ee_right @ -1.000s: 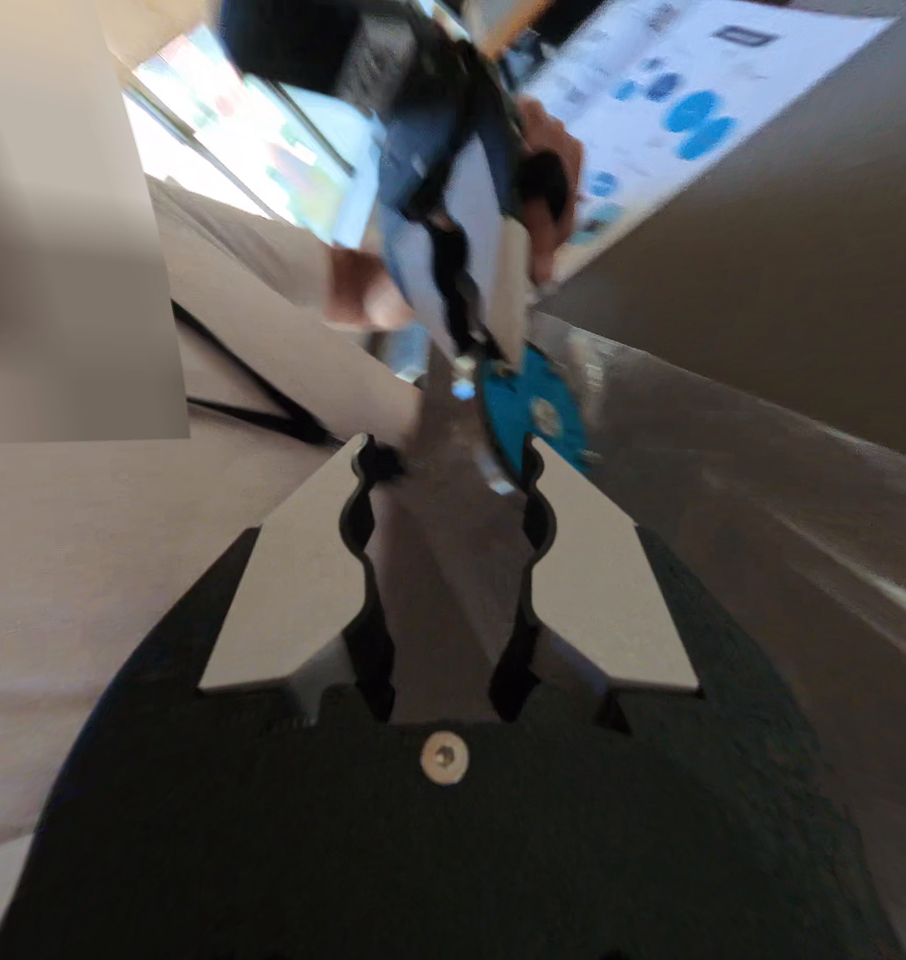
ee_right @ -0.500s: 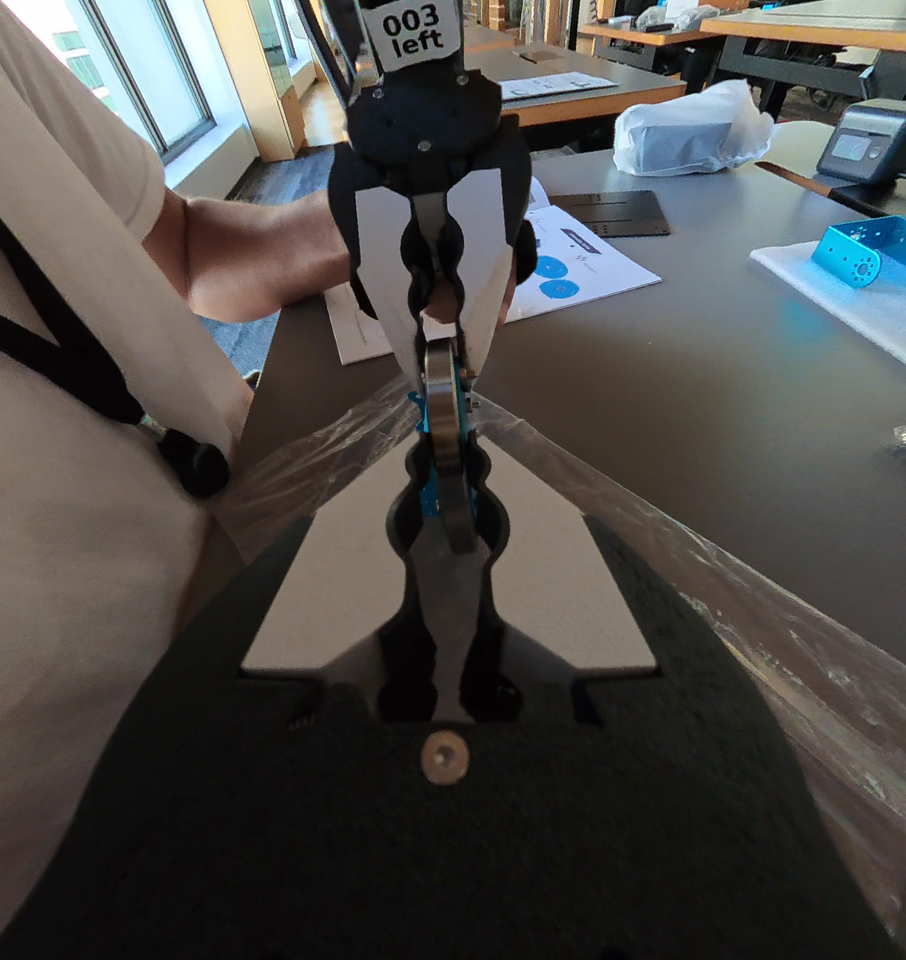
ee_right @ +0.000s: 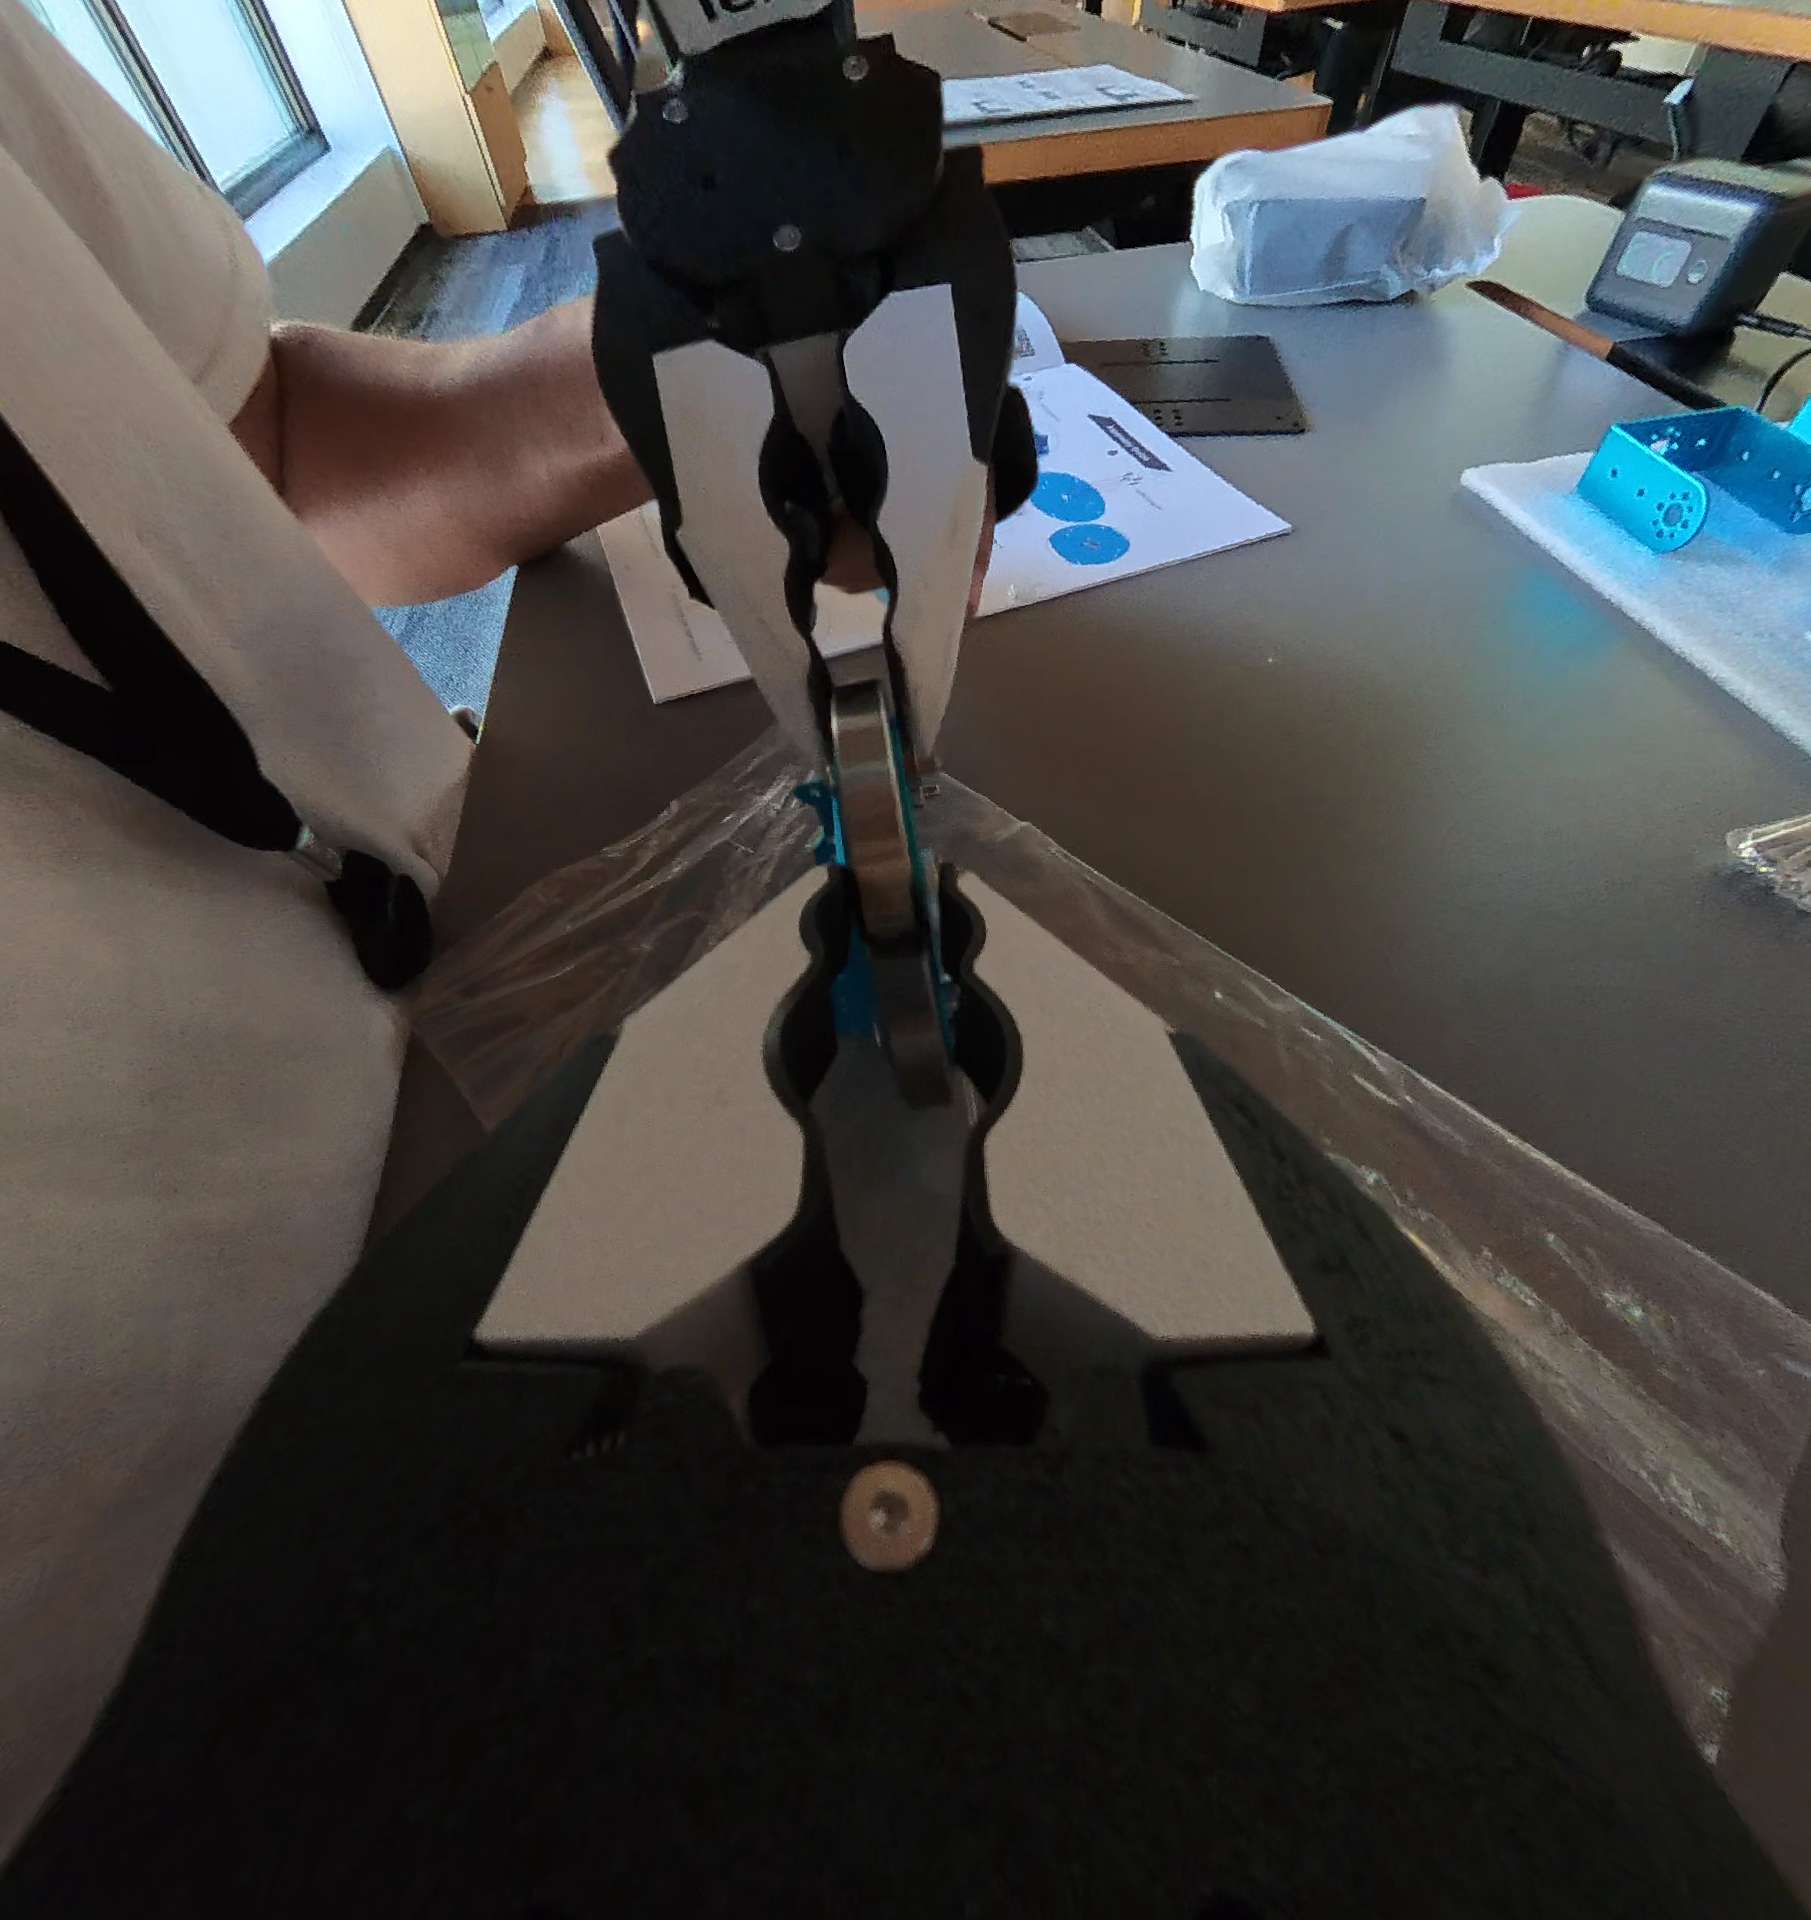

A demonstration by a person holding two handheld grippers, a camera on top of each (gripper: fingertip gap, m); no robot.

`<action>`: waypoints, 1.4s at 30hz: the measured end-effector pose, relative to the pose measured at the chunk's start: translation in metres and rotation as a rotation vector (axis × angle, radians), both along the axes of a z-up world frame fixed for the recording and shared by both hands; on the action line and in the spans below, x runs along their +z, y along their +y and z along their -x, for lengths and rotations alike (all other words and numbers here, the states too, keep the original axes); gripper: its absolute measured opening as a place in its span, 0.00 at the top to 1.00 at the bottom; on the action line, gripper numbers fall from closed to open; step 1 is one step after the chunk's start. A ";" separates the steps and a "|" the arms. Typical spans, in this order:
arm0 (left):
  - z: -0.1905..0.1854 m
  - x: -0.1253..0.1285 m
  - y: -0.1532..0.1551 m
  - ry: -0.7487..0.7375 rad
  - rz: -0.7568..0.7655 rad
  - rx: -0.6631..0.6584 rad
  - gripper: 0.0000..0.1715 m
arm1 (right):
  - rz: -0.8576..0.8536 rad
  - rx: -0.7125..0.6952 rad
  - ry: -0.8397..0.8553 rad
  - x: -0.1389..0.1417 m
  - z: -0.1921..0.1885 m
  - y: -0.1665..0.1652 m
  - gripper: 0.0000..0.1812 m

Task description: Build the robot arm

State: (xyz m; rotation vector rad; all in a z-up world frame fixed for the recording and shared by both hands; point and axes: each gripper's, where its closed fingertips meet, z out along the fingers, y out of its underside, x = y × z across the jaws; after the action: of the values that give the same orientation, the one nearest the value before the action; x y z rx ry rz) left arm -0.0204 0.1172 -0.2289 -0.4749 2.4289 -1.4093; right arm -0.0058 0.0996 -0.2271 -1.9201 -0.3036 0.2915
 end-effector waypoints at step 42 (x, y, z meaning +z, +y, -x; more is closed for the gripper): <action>-0.009 0.003 -0.026 -0.039 0.061 0.100 0.92 | 0.127 0.176 0.465 0.044 0.009 -0.024 0.86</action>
State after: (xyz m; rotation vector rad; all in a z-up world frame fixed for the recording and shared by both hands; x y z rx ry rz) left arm -0.0117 0.0913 -0.2256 -0.5687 2.3035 -1.4403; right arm -0.0147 0.0760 -0.1827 -1.8863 -0.1449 0.8751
